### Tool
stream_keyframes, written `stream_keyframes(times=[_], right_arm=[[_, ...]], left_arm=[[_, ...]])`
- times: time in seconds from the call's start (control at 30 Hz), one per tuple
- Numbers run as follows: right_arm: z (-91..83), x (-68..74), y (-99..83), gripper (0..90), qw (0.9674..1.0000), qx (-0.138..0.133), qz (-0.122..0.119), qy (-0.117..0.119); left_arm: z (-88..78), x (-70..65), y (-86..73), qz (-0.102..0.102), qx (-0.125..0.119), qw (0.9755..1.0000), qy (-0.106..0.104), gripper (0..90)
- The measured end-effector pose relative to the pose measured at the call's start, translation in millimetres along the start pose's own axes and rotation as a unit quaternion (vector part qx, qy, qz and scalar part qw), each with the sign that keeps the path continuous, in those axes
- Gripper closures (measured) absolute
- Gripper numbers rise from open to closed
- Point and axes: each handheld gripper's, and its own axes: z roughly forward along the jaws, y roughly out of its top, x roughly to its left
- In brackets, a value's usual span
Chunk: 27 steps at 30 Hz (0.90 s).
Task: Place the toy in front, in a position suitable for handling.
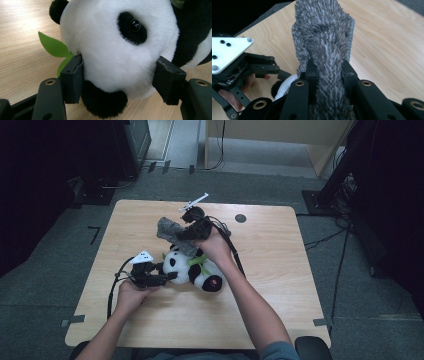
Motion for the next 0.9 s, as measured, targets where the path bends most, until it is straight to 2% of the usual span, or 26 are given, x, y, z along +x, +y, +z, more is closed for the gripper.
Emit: stream_keyframes(times=[0.23, 0.3, 0.5, 0.67, 0.9], right_arm=[[26.8, 2.9, -11.4, 73.4, 0.9992, 0.04, -0.003, -0.001], [28.8, -0.2, -15.5, 72.9, 0.9993, 0.037, 0.004, 0.007], [22.8, -12.1, -23.1, 73.6, 0.9993, 0.035, 0.014, -0.002], [13.5, -25.6, -30.3, 73.7, 0.9977, 0.052, 0.025, -0.036], [1.7, -40.8, -40.0, 73.6, 0.9968, 0.053, 0.038, -0.047]], left_arm=[[-0.1, 0.2, 0.2, -0.001, 0.003, 1.0, 0.0, 32.8], [-0.3, 0.4, -0.1, 0.0, 0.003, 1.0, -0.001, 32.5], [-0.2, 0.4, 0.4, -0.006, 0.005, 1.0, 0.0, 33.1], [-0.2, 1.1, 0.6, -0.011, 0.007, 0.9999, -0.001, 33.9], [0.2, 0.0, 0.7, -0.011, 0.007, 0.9999, 0.0, 34.5]])
